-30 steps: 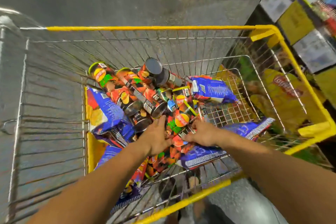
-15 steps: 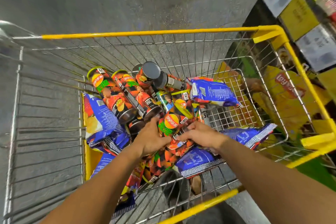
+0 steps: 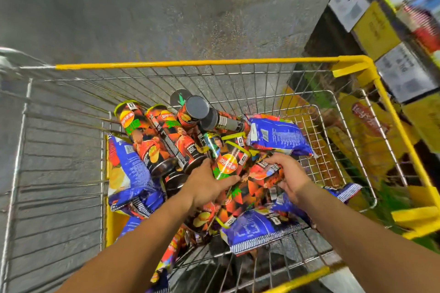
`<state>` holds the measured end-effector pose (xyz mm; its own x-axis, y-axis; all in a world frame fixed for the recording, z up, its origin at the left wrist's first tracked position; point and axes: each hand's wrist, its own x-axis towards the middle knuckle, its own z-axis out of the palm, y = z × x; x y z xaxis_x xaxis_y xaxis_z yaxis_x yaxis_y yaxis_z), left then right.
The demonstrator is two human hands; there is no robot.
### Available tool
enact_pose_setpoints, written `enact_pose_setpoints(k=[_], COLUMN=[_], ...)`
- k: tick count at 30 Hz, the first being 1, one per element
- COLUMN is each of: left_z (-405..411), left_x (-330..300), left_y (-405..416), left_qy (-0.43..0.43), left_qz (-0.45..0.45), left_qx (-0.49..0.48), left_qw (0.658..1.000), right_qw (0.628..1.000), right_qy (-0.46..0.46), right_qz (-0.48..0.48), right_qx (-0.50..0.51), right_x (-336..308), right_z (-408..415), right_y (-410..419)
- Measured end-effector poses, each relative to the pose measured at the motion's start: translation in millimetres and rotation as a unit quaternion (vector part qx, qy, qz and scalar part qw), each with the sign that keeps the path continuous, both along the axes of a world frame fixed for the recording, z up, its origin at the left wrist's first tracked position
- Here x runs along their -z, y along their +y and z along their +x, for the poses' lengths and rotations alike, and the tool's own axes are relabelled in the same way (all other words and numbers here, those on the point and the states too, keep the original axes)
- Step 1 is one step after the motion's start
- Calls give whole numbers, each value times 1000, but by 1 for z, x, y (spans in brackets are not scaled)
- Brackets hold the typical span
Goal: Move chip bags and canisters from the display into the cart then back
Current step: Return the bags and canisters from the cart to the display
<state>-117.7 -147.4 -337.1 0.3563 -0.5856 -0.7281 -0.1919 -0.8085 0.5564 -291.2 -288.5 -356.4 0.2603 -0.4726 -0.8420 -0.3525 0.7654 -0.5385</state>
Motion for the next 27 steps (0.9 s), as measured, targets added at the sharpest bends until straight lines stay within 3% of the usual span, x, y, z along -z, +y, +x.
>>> enact_pose_setpoints(k=[6,11,14,18,21,24,27], left_z=[3,6,1,-2,-4,-6,-8], left_x=[-6,-23,-39,-66,-79,-87,-98], left_y=[-6,-10,-20,-51,-69,-73,-78], left_qy=[89,169,212,295,304,295,294], left_qz=[-41,-73,-99,-153,-189,-197,-196], left_qx=[-65,-133,-173,-246,-215,-150,-100], left_qw=[993,974,957,910,909,923,930], right_qw=[988,957,947,964,963,963,972], right_qy=[45,88,-8,-188,-260,-183,-105], right_qz=[-53,-78,-60,14,60,-19,-77], right_qx=[136,265,317,188,-28,-195,-196], right_x=[-15,-42,-55,-79,-82,-97,-109], right_z=[-19,-32,-41,-50,-51,-52,-55], right_y=[-29,-37,-32,-15,-1,8,9])
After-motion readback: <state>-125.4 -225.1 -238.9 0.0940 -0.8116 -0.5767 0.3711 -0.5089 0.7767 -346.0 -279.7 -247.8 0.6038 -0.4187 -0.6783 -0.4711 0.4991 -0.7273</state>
